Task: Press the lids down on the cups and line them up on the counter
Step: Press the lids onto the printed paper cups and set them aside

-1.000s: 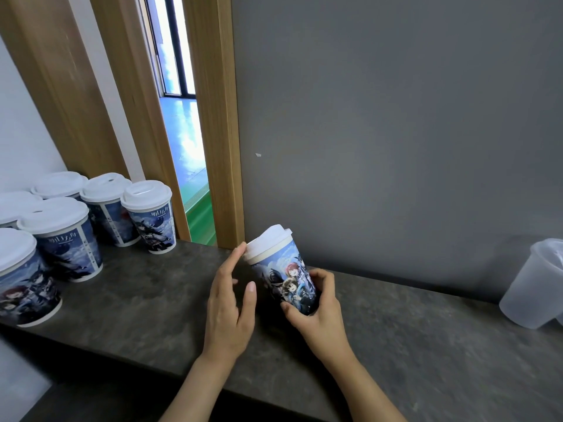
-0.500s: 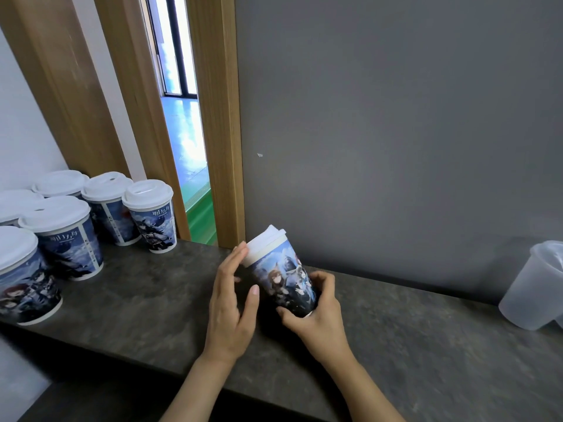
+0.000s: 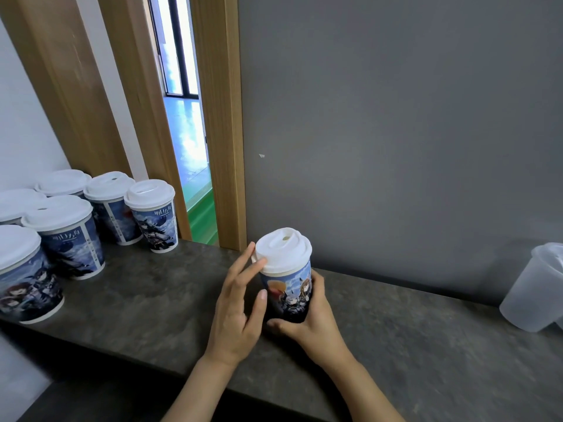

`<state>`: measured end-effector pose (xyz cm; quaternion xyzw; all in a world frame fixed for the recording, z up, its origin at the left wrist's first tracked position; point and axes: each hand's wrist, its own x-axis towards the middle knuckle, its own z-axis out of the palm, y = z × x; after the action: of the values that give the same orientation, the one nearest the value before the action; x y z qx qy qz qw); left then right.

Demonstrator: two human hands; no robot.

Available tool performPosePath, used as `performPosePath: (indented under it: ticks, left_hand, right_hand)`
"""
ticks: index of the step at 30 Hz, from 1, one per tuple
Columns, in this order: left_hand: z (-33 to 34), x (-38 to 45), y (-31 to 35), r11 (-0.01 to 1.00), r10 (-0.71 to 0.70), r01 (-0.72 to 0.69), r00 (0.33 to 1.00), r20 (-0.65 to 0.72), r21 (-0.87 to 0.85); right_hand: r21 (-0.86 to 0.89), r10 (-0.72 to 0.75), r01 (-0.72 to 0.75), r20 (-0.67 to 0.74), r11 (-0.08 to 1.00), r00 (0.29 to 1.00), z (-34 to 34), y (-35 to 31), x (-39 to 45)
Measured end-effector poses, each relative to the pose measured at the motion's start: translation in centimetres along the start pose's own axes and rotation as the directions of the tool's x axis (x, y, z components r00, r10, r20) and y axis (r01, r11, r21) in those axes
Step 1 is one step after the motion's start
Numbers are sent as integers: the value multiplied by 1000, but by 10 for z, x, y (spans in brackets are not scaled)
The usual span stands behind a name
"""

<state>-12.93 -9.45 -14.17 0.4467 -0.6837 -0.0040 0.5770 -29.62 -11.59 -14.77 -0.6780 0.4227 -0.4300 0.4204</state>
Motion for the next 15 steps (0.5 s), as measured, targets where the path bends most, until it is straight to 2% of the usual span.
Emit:
performPosePath:
  ticks: [6,10,15]
  left_hand:
    - [1,1,0,1000,-28,28,1000,-5,-5]
    - [1,2,0,997,-78,78,997,0,-9]
    - [2,1,-2,997,-68,67,997,-35,-28]
  right_hand:
    - [-38,-23,18,-115,999,993,0,2,-1]
    - [56,-31,38,-136,998,990,-5,3,0]
    - [90,6,-2,-41,996,999,-4,2,1]
